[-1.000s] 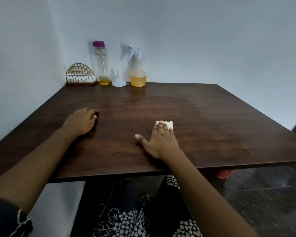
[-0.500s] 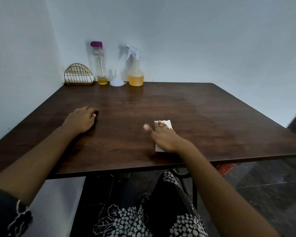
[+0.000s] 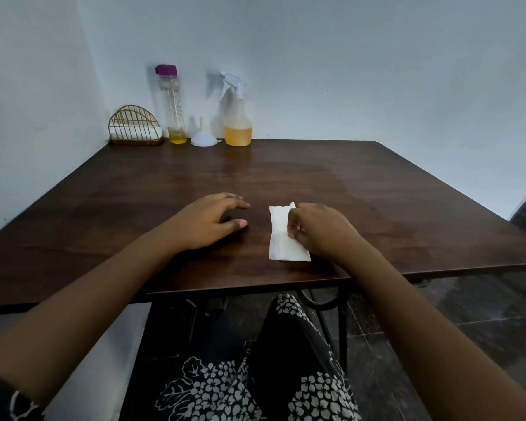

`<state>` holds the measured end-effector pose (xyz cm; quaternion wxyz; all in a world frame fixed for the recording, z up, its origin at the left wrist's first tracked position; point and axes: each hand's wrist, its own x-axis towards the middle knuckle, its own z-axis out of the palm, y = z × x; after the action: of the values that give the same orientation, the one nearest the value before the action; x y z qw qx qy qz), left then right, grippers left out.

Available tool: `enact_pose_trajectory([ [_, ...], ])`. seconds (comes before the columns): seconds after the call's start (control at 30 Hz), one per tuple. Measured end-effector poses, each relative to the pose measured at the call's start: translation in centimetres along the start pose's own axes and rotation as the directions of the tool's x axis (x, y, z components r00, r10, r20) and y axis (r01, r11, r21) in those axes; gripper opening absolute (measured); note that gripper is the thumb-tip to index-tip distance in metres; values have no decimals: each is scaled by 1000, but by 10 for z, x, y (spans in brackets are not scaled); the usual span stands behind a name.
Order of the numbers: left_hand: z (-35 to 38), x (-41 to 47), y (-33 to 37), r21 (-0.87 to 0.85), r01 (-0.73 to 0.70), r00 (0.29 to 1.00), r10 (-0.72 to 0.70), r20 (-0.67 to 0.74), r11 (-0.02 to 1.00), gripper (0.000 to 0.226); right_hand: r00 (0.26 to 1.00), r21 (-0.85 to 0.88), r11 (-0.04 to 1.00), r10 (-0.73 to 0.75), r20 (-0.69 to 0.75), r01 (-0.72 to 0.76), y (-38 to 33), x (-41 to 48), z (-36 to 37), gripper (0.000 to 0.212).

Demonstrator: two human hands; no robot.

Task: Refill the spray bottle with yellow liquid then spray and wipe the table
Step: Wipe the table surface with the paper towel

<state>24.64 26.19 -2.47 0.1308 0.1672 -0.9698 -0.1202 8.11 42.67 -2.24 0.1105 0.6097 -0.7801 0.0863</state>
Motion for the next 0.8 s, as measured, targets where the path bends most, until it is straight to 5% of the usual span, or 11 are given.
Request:
enact_pose_trajectory([
  [0.23,10,18,27,-89,-49,996,55,73,995,45,974,158,987,-49,219,14,23,9,-5,17],
  [0.37,16,28,32,-114,-57,994,67,89,992,47,956,52,989,-144,255,136,16,16,-3,16],
  [0.63,3,41,35,-402,16,999,3,47,915,36,988,532,847,-92,121,13,29,39,-43,9],
  [0.8,-7,54,29,-595,109,994,-80,76,796,32,959,641,762,-105,265,-94,35,68,-48,5],
])
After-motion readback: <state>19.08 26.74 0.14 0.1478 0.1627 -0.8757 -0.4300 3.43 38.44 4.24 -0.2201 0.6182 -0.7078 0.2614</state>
